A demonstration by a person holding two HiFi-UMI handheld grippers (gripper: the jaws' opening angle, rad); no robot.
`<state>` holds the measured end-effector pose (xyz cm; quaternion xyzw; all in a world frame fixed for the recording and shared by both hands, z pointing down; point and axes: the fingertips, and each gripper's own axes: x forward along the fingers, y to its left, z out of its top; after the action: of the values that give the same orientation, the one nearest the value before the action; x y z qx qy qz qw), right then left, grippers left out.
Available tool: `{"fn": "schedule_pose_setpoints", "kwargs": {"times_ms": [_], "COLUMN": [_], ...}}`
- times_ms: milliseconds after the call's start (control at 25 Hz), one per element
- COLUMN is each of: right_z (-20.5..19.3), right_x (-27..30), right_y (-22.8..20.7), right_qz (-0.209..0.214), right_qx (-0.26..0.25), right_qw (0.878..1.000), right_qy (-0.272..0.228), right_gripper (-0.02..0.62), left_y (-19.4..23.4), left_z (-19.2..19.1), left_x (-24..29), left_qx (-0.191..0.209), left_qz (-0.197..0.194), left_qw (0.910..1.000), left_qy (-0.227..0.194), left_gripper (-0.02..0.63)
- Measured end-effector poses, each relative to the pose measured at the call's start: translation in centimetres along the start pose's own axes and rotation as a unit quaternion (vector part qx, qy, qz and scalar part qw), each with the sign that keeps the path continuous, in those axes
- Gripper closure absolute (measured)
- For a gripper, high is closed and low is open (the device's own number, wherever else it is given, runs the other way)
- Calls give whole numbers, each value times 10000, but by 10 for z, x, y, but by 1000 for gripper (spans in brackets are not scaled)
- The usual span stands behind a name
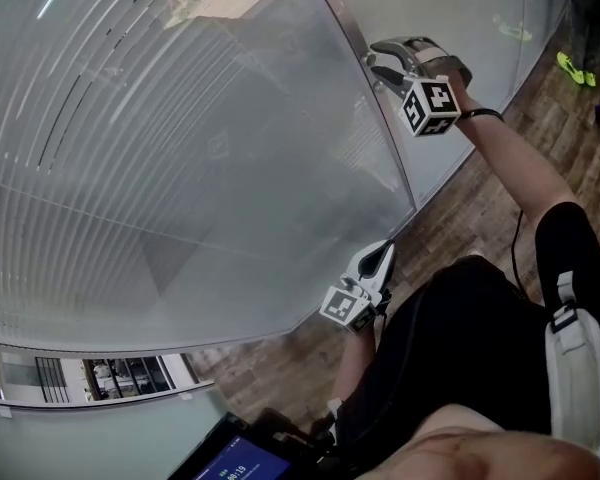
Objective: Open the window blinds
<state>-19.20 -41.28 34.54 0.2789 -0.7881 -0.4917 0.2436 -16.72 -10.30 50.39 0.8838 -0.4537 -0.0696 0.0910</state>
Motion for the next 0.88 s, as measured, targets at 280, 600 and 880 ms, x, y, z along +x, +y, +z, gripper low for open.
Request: {"fn": "schedule_pose_setpoints", "kwargs": {"times_ms": [280, 600, 880], "right_z": [-7, -6, -11], "right_x": [12, 20, 27], "right_y": [17, 20, 22], "right_qz": [-70, -20, 5], "right_qx": [-1281, -1266, -1291], "right_qw": [9916, 9918, 9913], "right_qy": [179, 193, 252], "right_gripper": [402, 410, 439], "left_y": [2, 8, 11], "left_z": [-1, 1, 2], "left_x": [-3, -11, -14], "left_qx": [-8, -1, 4], "left_qz": [65, 231, 354], "left_qw": [10000, 9997, 9994], "left_qy": [-20, -52, -52], "left_gripper": [604, 604, 604]}}
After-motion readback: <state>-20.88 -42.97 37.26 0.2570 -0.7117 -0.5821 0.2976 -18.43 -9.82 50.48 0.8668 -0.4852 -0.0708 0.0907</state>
